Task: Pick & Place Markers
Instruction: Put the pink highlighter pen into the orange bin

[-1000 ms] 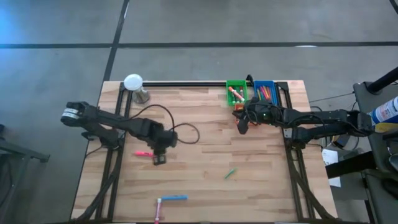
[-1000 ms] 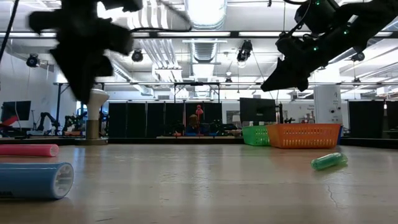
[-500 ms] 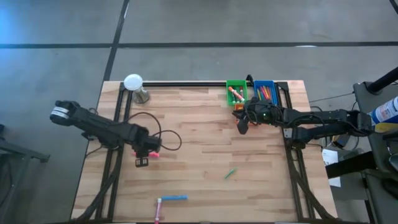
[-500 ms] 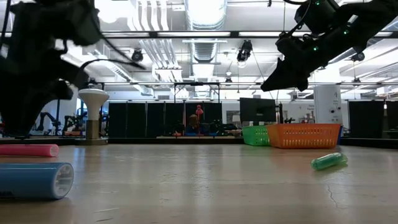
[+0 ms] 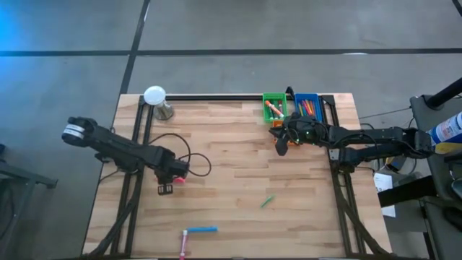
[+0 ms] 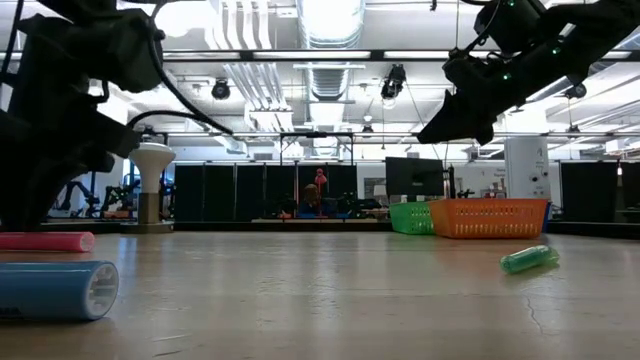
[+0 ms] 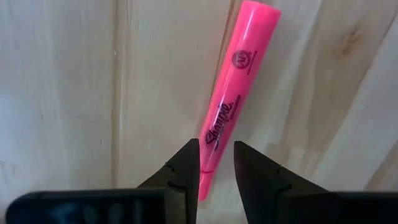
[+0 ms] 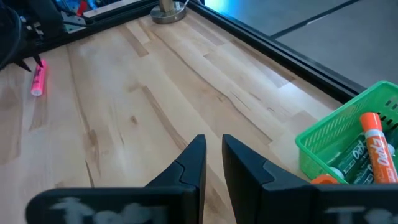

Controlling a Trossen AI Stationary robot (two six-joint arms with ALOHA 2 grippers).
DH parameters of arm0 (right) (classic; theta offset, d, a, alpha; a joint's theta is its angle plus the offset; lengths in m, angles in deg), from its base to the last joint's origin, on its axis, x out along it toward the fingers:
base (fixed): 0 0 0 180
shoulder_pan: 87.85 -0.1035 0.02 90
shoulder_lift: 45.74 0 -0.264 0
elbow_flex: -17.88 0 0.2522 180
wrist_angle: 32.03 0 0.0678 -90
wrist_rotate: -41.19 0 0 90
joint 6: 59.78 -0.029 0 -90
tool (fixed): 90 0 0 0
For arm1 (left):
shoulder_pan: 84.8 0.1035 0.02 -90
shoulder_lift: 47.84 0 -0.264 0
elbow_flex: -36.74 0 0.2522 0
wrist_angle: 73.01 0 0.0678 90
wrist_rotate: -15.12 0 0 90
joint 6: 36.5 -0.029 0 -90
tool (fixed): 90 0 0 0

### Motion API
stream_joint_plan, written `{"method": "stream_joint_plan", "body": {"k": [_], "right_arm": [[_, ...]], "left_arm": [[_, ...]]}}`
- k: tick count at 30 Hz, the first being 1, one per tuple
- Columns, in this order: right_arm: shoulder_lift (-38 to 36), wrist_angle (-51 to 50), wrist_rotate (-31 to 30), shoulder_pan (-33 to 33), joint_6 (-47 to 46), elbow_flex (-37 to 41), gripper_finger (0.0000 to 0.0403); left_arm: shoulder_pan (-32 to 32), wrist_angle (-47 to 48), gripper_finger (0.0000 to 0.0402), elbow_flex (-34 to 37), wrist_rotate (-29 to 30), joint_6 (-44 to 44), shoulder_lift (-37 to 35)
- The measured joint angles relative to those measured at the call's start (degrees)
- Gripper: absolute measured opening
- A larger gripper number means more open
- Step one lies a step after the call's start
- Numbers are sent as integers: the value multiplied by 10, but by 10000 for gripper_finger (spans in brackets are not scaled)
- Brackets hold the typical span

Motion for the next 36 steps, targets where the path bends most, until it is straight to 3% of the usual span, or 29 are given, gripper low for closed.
{"method": "stream_joint_plan", "body": {"k": [17,22,30,36], "right_arm": [[0,0,0,0,28,0,48],[-5,-6,0,-9,42,0,48],[-36,-43,0,-56,36,0,50],[-48,-85,0,-125,1,0,87]], "left_arm": [[0,-23,91,5,-2,6,69],[11,-32,68,-8,-6,-9,68],[77,-119,53,-68,-17,-105,63],[157,-237,55,-139,-16,-211,118]]}}
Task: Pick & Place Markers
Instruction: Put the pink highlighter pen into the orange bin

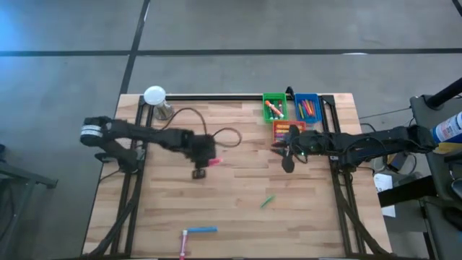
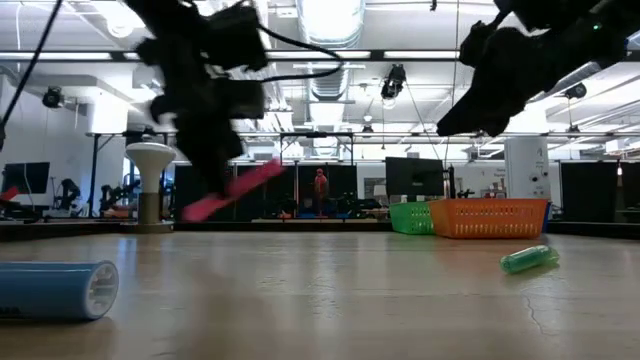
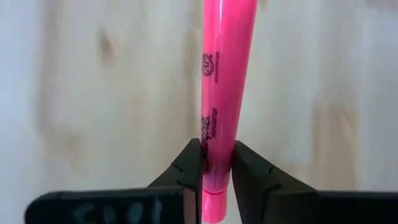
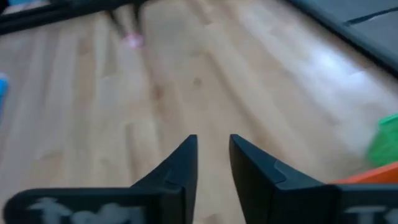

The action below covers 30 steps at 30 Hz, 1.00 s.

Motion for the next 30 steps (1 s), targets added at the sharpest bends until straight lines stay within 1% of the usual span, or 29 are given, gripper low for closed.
{"method": "stream_joint_plan", "body": {"k": [2,5,8,12,16,22,25,30], "right_arm": [[7,1,0,-23,-22,2,104],[30,35,-1,-52,-45,13,131],[66,115,0,-70,-50,26,155],[121,212,-1,-76,-51,31,178],[177,251,-1,-76,-51,20,187],[253,310,-3,-76,-46,-9,187],[276,318,-18,-76,-45,-25,187],[308,314,-22,-76,-45,-48,187]], "left_arm": [[15,-20,55,-33,1,-37,34],[19,-50,55,-84,-2,-87,88],[18,-60,55,-136,-15,-122,139],[18,-52,55,-193,-14,-141,187],[19,-48,55,-228,-15,-144,206],[19,-46,55,-241,-15,-139,208],[19,-46,55,-241,-15,-137,208],[19,-46,55,-241,-15,-136,208]]}}
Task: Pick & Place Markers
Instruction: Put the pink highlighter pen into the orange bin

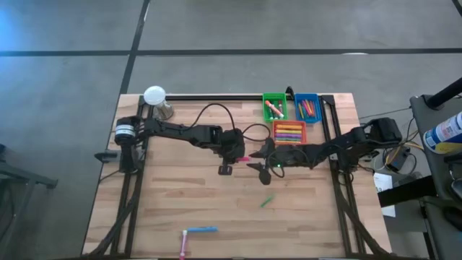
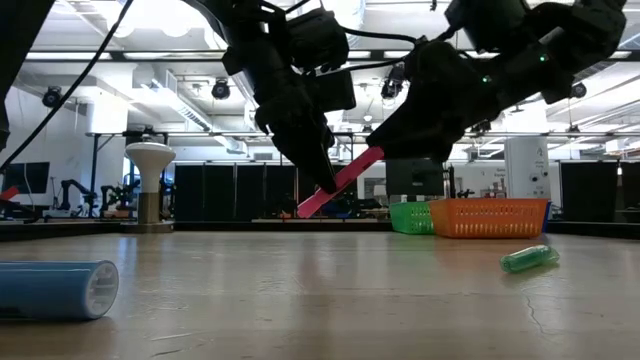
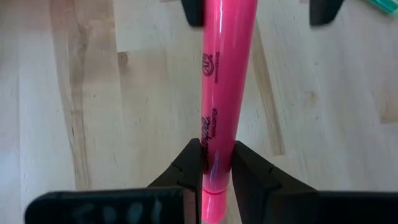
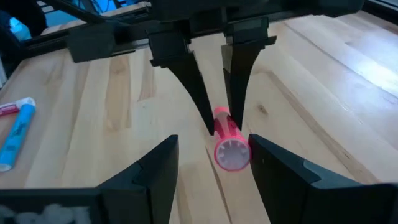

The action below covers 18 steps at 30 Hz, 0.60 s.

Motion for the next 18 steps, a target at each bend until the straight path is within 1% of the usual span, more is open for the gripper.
{"method": "stream_joint_plan", "body": {"k": [3,5,13,18], "right_arm": [[16,-1,-8,0,-2,-9,179],[23,0,-10,0,-2,-15,166],[25,-1,-13,0,-4,-20,70],[19,-5,-12,0,-9,-18,69]], "left_arm": [[0,-1,55,0,0,0,0],[0,-1,55,0,0,0,0],[0,-1,55,0,-4,3,0],[0,-7,57,0,-4,11,-1]]}}
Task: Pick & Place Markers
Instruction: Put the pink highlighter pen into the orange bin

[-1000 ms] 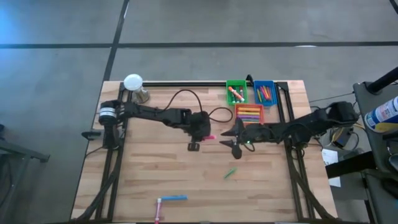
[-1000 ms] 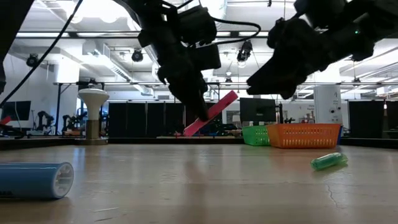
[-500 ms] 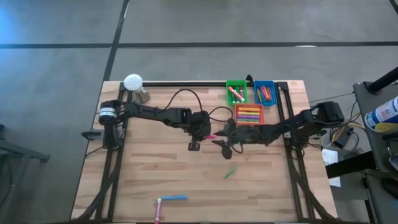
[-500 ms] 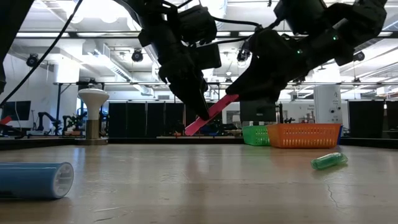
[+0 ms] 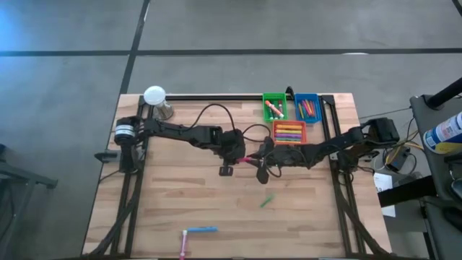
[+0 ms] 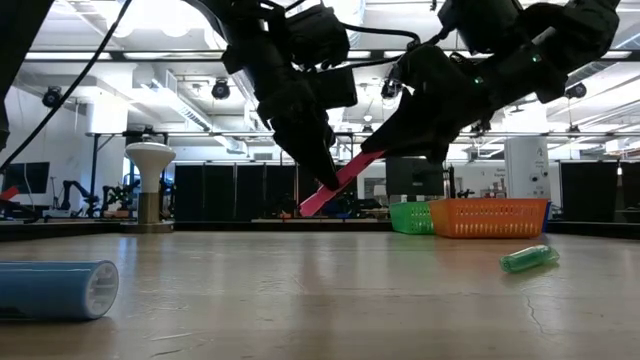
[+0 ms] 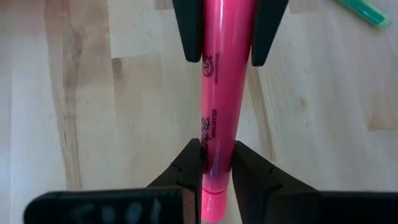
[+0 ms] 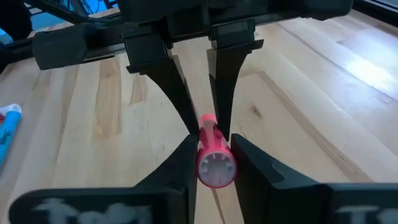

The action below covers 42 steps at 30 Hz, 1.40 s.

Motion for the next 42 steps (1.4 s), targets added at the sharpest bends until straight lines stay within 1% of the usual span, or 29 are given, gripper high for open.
{"method": "stream_joint_plan", "body": {"k": [3,6,8,11,13,18,24,28,32,34,37,40,42], "right_arm": [[-17,-25,1,0,-1,0,69],[-58,-70,1,1,-4,9,73],[-96,-119,-28,0,-9,15,74],[-173,-221,-93,1,-28,25,73],[-226,-293,-125,4,-38,32,73],[-364,-450,-165,43,-98,48,74],[-492,-530,-160,103,-141,75,74],[-537,-535,-135,136,-167,100,75],[-549,-536,-99,175,-194,123,76],[-550,-528,-72,192,-197,134,76],[-548,-518,-51,214,-203,145,81],[-545,-516,-44,227,-203,148,95],[-544,-514,-42,231,-202,147,108]], "left_arm": [[0,-1,71,0,6,17,-8],[4,23,96,4,14,20,-33],[9,19,112,19,15,20,-55],[16,-30,125,66,14,27,-92],[20,-92,127,107,1,37,-118],[28,-245,127,218,-43,87,-177],[28,-452,128,339,-58,153,-244],[28,-541,128,398,-63,183,-286],[28,-589,128,439,-66,203,-311],[28,-588,128,448,-66,219,-315],[28,-582,128,452,-66,239,-311],[28,-581,127,452,-65,240,-308],[28,-584,118,452,-53,233,-308]]}}
